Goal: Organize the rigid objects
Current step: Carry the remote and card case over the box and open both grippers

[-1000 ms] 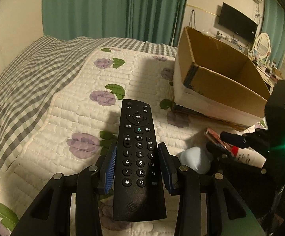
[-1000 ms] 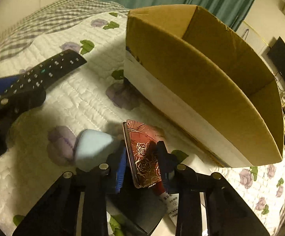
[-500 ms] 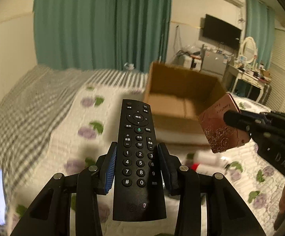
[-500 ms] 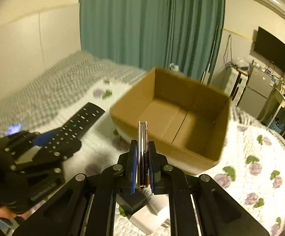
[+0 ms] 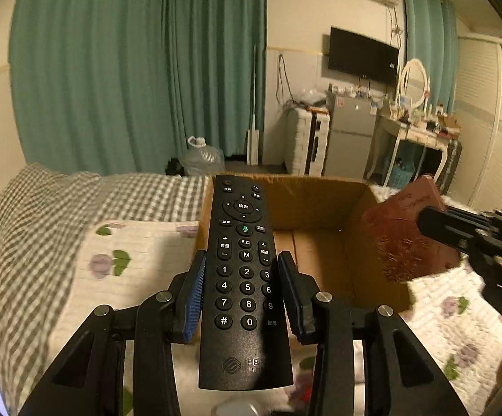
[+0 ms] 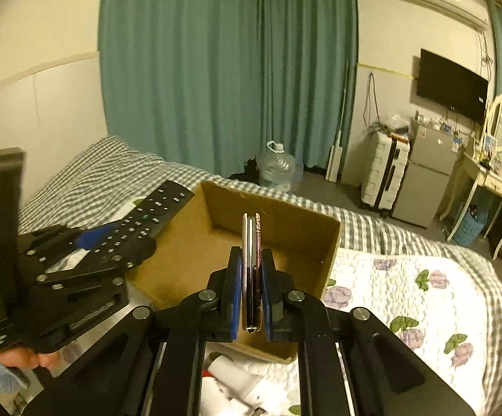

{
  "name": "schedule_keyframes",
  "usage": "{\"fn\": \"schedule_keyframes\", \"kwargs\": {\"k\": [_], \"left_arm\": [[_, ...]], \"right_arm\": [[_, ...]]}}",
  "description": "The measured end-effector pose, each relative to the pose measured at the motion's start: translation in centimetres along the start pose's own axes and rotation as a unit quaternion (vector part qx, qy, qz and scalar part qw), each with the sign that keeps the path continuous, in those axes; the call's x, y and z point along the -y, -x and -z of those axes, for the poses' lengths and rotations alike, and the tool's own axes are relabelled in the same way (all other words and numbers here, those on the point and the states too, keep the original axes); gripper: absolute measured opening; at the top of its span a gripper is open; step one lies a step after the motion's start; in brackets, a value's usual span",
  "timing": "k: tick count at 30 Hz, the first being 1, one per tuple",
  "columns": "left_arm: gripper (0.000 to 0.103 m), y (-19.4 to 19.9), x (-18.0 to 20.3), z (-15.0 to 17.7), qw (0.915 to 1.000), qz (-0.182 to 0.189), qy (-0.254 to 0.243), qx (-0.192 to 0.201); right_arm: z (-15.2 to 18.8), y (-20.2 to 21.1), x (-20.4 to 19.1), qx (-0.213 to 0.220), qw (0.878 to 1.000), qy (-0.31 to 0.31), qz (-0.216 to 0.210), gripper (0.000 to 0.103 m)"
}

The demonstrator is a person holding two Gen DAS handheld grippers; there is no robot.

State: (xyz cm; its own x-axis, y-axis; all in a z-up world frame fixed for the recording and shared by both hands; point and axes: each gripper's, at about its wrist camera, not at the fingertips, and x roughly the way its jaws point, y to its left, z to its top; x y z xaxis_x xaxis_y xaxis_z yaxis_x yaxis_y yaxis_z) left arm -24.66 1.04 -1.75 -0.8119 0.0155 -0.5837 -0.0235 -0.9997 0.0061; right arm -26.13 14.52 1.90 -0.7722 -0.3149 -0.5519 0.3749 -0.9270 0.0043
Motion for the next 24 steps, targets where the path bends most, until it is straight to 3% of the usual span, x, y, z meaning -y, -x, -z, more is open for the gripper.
{"fn": "schedule_keyframes", "kwargs": {"k": [8, 10, 12, 13, 20, 21, 22, 24], "left_arm": [[0.041, -5.5, 0.9, 1.8, 0.9991, 0.018, -0.008, -0.037], [0.044, -5.6, 0.9, 1.9, 0.9990, 0.032, -0.002, -0.032], [0.064, -5.4, 0.9, 1.7, 0.9991, 0.036, -0.004, -0.023], [0.068, -5.2, 0.9, 1.5, 0.9995, 0.026, -0.007, -0.016], [0.068, -3.4, 0.2, 0.9, 0.9999, 0.011, -0.007, -0.004], [0.068, -2.9, 0.0, 0.9, 0.9999, 0.010, -0.005, -0.002], [0.068, -2.5, -0.3, 0.8, 0.9999, 0.009, -0.004, -0.001], [0.068, -1.0, -0.5, 0.6, 1.0000, 0.008, -0.004, 0.001]], "right_arm": [[2.3, -4.3, 2.6, -0.035, 0.999, -0.022, 0.001, 0.009], [2.6, -4.8, 2.9, -0.038, 0.999, -0.025, 0.000, 0.009], [2.6, -5.2, 2.9, -0.039, 0.999, -0.024, 0.003, 0.009], [2.7, -5.3, 2.9, -0.038, 0.999, -0.023, 0.004, 0.009], [2.2, -6.5, 2.4, -0.049, 0.999, -0.019, 0.010, 0.010], [2.2, -6.5, 2.4, -0.048, 0.999, -0.015, 0.021, 0.017], [2.2, -5.9, 2.1, -0.046, 0.998, -0.011, 0.033, 0.041], [1.9, -4.0, 1.9, -0.031, 0.998, -0.014, 0.049, 0.071]]}}
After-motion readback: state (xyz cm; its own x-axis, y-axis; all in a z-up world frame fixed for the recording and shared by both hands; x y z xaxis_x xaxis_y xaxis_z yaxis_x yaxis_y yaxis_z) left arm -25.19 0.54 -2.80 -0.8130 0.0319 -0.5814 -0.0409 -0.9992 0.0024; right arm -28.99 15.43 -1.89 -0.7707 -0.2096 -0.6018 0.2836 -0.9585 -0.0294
